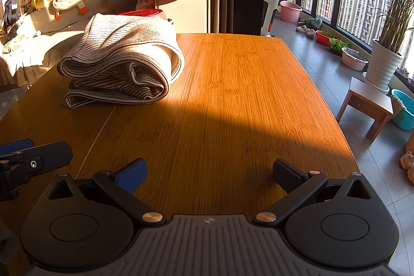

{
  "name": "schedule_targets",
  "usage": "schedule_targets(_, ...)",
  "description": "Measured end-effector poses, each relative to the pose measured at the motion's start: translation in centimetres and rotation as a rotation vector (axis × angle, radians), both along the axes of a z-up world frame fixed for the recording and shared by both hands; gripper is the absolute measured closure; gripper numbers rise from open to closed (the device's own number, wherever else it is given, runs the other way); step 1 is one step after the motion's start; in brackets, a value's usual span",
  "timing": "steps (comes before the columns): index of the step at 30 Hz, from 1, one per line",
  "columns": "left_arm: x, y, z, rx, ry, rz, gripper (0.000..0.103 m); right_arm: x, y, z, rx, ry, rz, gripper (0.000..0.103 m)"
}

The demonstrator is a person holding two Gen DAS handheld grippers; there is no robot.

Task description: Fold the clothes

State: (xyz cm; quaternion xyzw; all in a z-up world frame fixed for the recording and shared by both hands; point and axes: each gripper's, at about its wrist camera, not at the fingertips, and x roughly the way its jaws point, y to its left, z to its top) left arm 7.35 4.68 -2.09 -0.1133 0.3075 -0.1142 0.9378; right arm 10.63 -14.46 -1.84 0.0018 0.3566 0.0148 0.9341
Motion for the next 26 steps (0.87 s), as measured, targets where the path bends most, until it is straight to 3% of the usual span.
schedule_targets(26,-0.10,-0.13,0.02,0.017,0.000,0.000,0.000,-0.34,0.02,0.00,-0.001,-0.007,-0.022,0.000)
